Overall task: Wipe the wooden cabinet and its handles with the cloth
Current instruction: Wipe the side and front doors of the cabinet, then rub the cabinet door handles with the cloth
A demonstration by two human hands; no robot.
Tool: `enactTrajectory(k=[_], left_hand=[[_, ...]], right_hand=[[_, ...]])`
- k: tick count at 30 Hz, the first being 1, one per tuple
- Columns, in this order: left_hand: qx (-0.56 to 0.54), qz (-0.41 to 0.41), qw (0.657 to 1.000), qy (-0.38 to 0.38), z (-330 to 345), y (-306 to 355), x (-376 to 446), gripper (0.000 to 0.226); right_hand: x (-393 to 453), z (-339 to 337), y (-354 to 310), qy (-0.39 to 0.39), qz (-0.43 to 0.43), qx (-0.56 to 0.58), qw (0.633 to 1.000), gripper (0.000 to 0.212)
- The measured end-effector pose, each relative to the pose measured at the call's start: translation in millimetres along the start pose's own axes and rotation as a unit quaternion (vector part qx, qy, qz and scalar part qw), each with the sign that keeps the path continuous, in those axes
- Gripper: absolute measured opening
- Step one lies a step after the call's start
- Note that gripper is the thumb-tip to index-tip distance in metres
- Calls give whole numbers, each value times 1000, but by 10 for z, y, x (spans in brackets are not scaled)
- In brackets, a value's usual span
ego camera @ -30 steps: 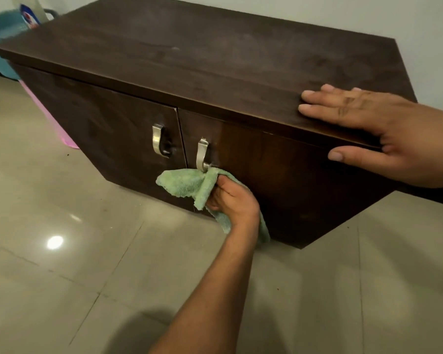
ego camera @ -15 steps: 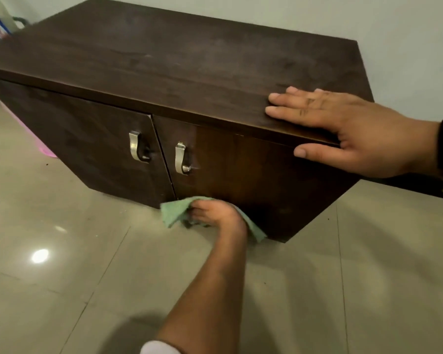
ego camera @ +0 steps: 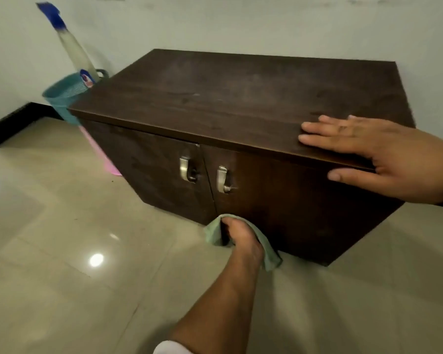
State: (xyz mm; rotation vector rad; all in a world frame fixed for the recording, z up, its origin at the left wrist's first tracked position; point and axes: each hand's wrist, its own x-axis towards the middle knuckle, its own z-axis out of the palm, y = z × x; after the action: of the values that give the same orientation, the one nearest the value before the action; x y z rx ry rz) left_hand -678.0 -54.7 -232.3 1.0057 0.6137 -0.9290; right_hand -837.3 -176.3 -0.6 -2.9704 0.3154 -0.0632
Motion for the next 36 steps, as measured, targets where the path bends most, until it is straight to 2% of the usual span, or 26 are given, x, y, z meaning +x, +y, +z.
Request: enactTrajectory(k=[4,7,10,12,16,17,20,22,24,26,28,30,31,33,36], left_hand=[[28,7,997,-72,-81,498,-98,68],[74,22,996,-53,-83,517,-223,61],[128,112,985,-6,-124,719,-225,29],[180,202,962,40,-197,918,-282,16],[322,369,867,92,-326,1329,-365,24],[332,388,854,96,-335,1417,-387,26],[310,422,846,100,-373,1661,-445,25],[323,464,821,84,-436,1763,-465,16],[343,500,795,25,-484,1822,-528,11],[363,514,776,-44,-487,1849,-635,17],[392,529,749,-80,-482,1889,-695,20],[409,555,717,-98,-502,1960,-694,18],[415,561,709,-99,-517,1999,-669,15],[420,557,711,-89,-545,2093,-616,10],[441,553,700,-93,-554,2214,-590,5]], right_hand=[[-28,15,18,25,-4,-24,999,65],[-35,-24,-15,8,5,-28,1000,65],[-56,-65,-48,-12,20,-23,999,65],[-46,-67,-43,-22,20,-28,999,66],[-21,-68,-48,-34,49,-30,998,66],[-26,-60,-48,-32,58,-32,997,66],[-30,-22,-106,-25,79,-49,995,69],[34,-11,-250,-36,107,-64,991,72],[181,43,-493,-41,164,-95,981,72],[383,128,-822,2,214,-105,971,72],[554,211,-1177,101,214,-74,969,57],[683,270,-1500,203,164,-13,965,38],[749,292,-1646,223,152,29,962,28],[914,341,-1897,187,193,133,954,13],[1238,486,-2098,99,283,269,915,17]])
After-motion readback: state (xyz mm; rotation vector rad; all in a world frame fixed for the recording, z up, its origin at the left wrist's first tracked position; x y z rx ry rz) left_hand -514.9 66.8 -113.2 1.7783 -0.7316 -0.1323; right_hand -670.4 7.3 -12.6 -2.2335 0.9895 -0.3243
